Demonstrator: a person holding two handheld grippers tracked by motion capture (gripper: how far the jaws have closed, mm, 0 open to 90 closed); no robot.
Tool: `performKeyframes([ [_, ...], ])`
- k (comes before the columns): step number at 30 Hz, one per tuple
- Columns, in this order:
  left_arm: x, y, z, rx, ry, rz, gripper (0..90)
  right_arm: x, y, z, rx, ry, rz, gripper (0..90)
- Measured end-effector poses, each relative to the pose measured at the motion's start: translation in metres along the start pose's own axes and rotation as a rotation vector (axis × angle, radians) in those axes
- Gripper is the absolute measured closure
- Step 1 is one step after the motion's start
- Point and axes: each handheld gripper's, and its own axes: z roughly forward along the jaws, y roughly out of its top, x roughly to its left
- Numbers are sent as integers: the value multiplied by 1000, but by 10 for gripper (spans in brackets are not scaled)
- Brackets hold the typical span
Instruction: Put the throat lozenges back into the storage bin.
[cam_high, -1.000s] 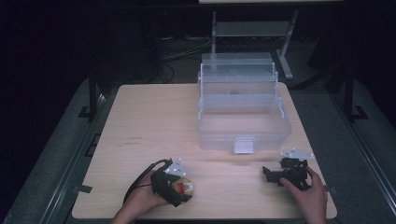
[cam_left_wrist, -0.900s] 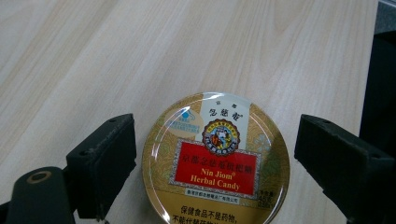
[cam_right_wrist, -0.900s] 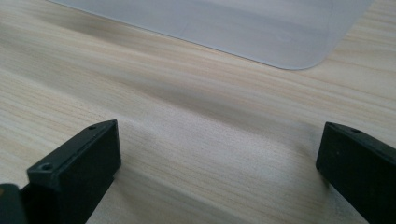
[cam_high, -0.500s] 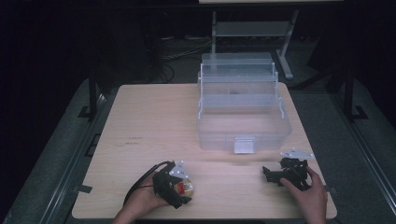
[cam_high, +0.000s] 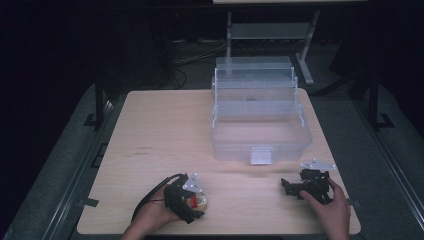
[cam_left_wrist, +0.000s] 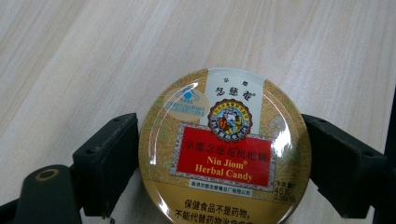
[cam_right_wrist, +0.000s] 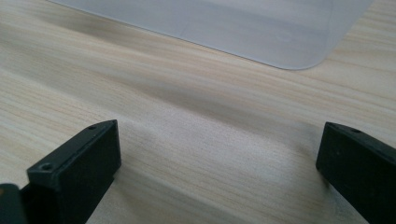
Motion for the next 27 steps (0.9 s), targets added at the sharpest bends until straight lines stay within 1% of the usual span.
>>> performKeyframes([
  [4,0,0,-1,-4,2,3,190,0,0,0,0,0,0,0],
  [15,1,-1,-1,-4,2,2,197,0,0,0,0,0,0,0],
  [21,1,0,-2,4,2,2,197,0,0,0,0,0,0,0],
  [22,1,0,-2,-6,3,-11,197,0,0,0,0,0,0,0],
  [23,1,0,-2,-6,3,-11,197,0,0,0,0,0,0,0],
  [27,2,2,-7,-5,3,-6,197,0,0,0,0,0,0,0],
])
